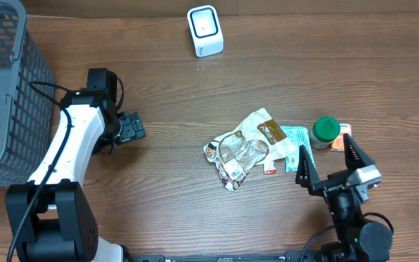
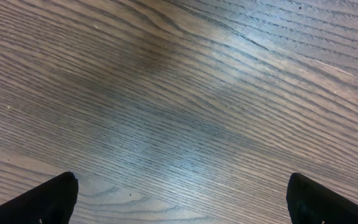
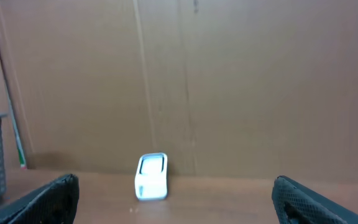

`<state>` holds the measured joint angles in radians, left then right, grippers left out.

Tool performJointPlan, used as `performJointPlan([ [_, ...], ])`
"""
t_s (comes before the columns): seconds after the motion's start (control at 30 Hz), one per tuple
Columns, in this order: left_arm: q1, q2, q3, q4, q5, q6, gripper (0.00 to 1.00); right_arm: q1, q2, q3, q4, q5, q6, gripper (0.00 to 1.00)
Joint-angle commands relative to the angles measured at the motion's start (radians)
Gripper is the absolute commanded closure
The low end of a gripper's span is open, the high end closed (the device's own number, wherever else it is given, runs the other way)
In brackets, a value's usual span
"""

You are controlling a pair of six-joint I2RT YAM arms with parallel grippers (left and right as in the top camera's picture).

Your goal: Scan the item barcode

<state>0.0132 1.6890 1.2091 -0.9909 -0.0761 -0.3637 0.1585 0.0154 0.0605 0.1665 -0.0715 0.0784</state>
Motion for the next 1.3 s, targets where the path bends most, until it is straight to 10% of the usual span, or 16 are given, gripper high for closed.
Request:
performJointPlan([
  [0.0,0.0,0.004,0.017,0.001,-0.009,0.001,0.0,-0.003,-0.013,-0.051,0.013,-0.002,0.005,0.0],
  [0.43,0.0,0.004,0.017,0.002,-0.009,0.001,0.0,-0.01,-0.013,-0.053,-0.248,0.013,0.003,0.0],
  [1.27,0.0,0.004,0.017,0.002,-0.009,0.001,0.0,-0.121,-0.013,-0.053,-0.246,0.017,-0.079,0.0],
])
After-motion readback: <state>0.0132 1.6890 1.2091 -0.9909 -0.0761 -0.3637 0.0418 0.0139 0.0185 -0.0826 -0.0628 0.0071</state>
